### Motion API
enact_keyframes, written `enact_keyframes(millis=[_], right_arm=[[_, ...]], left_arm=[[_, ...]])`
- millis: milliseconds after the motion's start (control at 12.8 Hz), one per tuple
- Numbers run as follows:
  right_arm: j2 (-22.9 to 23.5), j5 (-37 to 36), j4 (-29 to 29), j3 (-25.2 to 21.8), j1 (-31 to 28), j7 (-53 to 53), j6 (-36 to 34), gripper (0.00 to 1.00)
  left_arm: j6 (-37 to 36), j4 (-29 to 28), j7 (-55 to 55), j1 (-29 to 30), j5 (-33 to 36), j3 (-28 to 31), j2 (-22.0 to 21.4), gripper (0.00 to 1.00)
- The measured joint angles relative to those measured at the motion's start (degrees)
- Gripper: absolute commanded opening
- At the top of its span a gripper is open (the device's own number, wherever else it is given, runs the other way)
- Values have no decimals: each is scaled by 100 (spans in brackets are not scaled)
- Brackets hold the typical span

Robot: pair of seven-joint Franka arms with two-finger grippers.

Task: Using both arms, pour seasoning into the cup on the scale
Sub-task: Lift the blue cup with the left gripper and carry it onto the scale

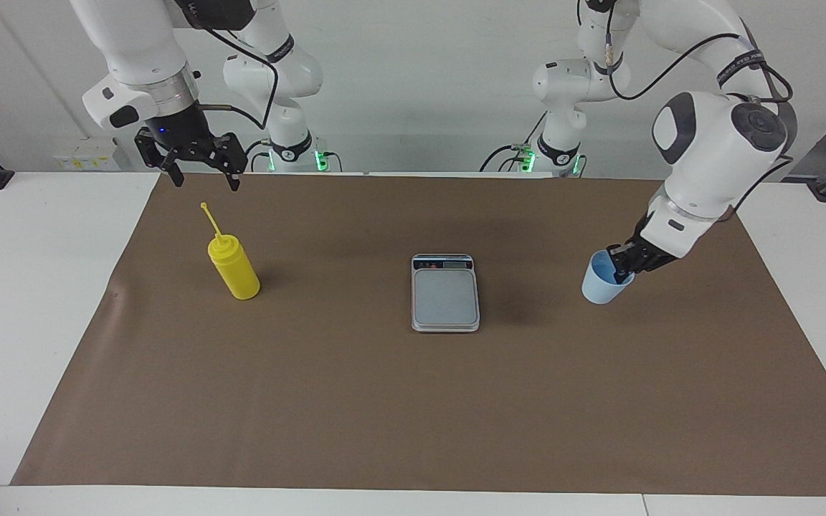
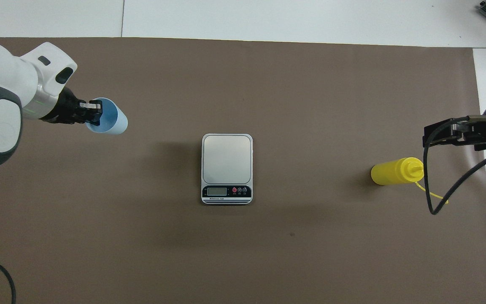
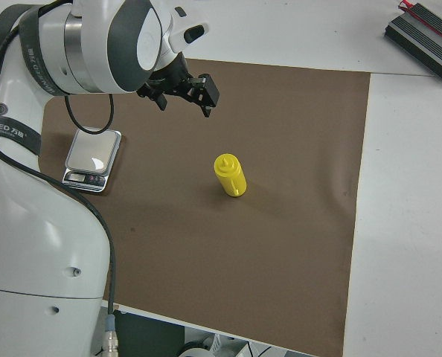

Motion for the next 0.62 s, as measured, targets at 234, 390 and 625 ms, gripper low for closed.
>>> enact_keyframes(millis=[234,390,625], right_arm=[[0,0,0,0,0,0,0,100],[0,0,0,0,0,0,0,100],[0,0,0,0,0,0,0,100]], left_arm=[[220,28,-746,-945,-4,-11,214,0],[524,27,-1248,-1436,-4,-11,479,0],[926,21,-1699,-1918,-3,-4,886,0]])
